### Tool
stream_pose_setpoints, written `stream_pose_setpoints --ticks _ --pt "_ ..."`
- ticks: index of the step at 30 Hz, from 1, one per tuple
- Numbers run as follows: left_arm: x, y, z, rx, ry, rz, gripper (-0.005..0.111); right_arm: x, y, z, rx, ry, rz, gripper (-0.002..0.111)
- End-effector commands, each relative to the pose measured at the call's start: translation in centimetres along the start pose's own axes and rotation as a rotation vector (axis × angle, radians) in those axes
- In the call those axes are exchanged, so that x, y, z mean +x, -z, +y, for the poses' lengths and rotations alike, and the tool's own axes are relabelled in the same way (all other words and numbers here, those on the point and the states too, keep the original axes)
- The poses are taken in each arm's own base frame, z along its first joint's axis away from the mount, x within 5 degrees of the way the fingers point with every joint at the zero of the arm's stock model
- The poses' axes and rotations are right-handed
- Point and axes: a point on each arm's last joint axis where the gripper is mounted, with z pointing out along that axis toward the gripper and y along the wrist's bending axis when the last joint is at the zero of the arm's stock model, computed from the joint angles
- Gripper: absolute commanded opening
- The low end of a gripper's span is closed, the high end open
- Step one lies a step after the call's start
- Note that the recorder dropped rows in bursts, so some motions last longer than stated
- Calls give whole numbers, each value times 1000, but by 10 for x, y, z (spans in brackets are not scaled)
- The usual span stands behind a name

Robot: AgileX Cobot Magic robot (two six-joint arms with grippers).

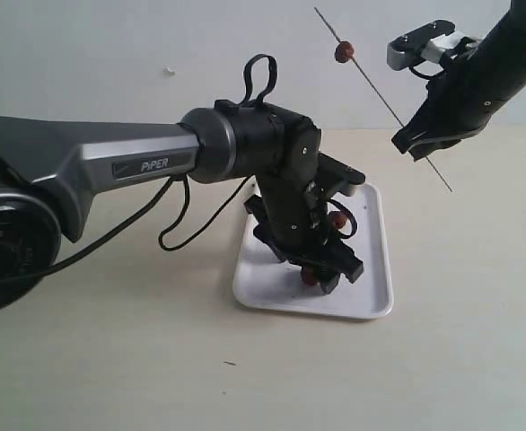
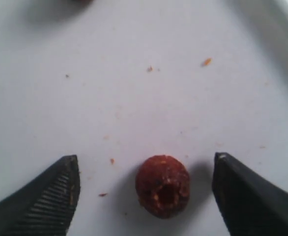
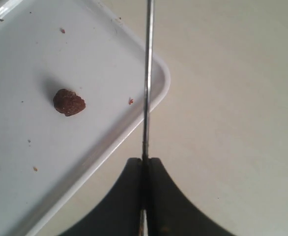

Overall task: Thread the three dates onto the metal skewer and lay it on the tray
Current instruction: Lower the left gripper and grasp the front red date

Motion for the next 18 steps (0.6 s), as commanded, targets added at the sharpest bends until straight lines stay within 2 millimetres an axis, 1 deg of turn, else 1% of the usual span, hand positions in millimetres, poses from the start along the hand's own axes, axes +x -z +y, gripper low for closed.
stream_pose_setpoints --ticks 1,3,7,9,11,15,18 --pt "0 -4 -1 0 9 6 70 -1 5 -3 9 -14 -17 0" --pt "1 -4 -2 2 12 12 63 -1 5 -3 10 -14 -19 0" --pt "2 -5 -2 3 12 18 42 -1 5 -3 10 -14 -19 0" --pt "2 -6 -2 3 12 20 36 -1 5 -3 10 -14 -19 0" --pt "2 -6 -2 3 5 20 33 -1 5 -3 10 -14 -19 0" --pt "3 -5 2 3 -41 34 33 -1 5 -3 10 -14 -19 0" --pt "3 5 11 1 -60 40 33 -1 5 -3 8 -14 -16 0"
